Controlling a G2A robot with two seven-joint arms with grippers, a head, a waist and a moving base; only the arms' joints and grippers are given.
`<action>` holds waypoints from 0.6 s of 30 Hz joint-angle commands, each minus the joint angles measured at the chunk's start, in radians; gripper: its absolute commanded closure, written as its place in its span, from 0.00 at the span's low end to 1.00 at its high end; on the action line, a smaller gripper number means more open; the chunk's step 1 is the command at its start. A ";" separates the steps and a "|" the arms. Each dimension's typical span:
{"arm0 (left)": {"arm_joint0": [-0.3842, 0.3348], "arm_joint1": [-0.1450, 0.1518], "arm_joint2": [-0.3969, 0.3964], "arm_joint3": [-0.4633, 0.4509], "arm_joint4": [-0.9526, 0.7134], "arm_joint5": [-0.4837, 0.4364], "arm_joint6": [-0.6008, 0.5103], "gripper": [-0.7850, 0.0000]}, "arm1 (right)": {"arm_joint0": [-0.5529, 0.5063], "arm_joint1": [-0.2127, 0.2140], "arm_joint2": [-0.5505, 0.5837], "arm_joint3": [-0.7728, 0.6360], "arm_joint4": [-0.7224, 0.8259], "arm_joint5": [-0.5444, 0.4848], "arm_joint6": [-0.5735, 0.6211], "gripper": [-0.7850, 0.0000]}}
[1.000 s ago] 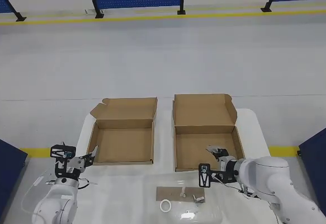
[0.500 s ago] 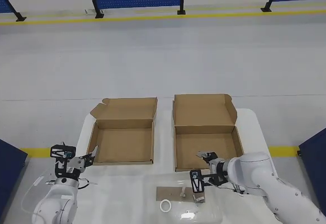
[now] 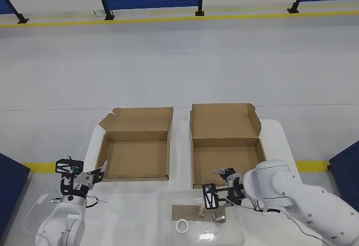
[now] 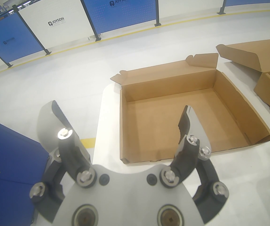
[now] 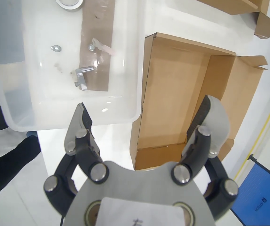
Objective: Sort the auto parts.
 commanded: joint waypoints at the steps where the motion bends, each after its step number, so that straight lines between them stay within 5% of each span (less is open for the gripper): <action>1: 0.000 0.000 0.000 0.000 0.000 0.000 0.000 0.00 | 0.061 0.015 -0.056 -0.003 0.071 0.035 0.035 0.00; 18: 0.000 0.000 0.000 0.000 0.000 0.000 0.000 0.00 | 0.119 0.009 -0.186 -0.039 0.063 0.111 0.110 0.00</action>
